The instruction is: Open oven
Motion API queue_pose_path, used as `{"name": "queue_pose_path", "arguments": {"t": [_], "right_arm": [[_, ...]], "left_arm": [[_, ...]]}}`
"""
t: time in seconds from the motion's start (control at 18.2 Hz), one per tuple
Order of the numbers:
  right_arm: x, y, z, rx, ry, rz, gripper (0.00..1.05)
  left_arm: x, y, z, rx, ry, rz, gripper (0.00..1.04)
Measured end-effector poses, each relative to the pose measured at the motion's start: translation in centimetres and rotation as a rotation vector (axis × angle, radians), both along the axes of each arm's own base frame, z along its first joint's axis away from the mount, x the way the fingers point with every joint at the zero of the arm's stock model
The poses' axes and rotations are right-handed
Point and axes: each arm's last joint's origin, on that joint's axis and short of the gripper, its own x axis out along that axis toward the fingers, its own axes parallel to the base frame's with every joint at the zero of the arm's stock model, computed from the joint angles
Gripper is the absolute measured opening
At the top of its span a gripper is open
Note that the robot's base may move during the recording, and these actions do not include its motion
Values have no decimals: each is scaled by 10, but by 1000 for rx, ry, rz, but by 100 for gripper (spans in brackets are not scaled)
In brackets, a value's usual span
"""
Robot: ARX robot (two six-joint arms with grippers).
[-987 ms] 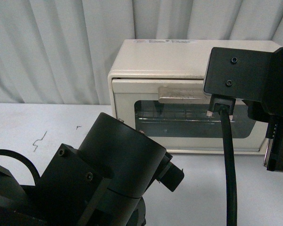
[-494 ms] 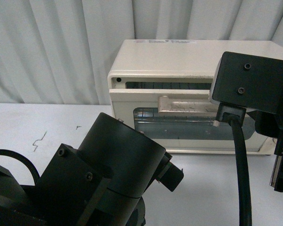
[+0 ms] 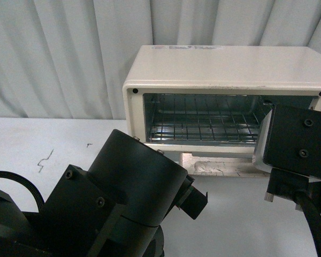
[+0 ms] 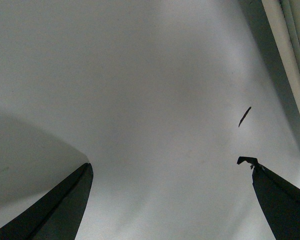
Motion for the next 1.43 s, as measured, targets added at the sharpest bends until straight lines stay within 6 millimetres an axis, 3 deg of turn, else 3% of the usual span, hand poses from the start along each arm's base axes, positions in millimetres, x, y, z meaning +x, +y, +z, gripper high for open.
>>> {"name": "queue_pose_path", "arguments": {"t": [0.16,0.44,0.66,0.99,1.1,1.21,1.37,1.43], "right_arm": [[-9,-7,-1,4,80,-35,2],[-13,-19,63,151,-89,-72,2],[-18,-26,95,217,-190,-111,33],[-17,-26,93,222,-171,-120,90],[-17,-26,93,223,-170,-121,100],[-16,-23,90,311,-359,-276,90],[-38,-40,67,631,-481,-618,68],[-54,-53,62,910,-501,-722,45]], "left_arm": [[0,0,0,-2,-2,0,98],[0,0,0,-1,-3,-1,98],[0,0,0,-1,-3,-1,98],[0,0,0,-1,-3,-1,98],[0,0,0,-1,-3,-1,98],[0,0,0,-1,-3,-1,98],[0,0,0,-2,-3,-1,98],[0,0,0,-1,-2,0,98]]}}
